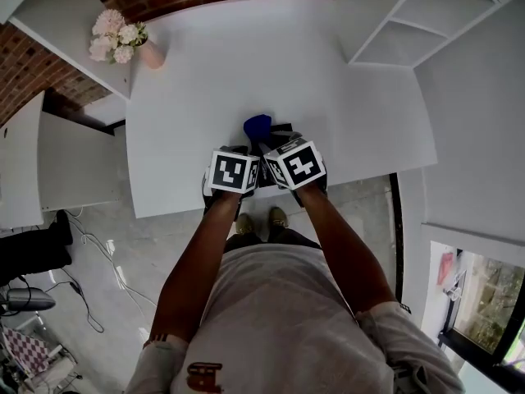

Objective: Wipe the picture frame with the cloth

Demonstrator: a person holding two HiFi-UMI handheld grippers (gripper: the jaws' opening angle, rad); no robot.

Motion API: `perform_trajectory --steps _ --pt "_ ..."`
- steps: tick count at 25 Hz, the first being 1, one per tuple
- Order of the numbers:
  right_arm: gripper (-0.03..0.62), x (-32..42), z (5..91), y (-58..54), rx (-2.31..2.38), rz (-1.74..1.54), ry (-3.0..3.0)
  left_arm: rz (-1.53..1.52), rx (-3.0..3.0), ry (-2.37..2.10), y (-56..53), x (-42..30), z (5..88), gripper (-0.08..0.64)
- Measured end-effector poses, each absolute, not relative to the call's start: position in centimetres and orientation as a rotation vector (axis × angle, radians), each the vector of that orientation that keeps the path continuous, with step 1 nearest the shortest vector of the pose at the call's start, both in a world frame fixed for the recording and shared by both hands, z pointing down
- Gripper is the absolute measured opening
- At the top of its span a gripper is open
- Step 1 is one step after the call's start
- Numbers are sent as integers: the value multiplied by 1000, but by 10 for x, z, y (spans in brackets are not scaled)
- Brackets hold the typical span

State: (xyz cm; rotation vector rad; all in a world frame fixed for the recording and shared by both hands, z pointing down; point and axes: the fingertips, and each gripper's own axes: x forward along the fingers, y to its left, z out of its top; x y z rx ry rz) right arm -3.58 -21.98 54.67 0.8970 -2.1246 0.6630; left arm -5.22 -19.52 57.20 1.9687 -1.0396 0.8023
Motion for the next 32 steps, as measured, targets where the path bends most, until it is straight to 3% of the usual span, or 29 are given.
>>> perform_trajectory --steps 22,32 --pt "72 49 547 -236 1037 710 -2008 754 1944 -1058 -195 -54 572 87" --pt "72 0 509 -218 1000 814 -2200 734 1942 -1051 -195 -54 571 87"
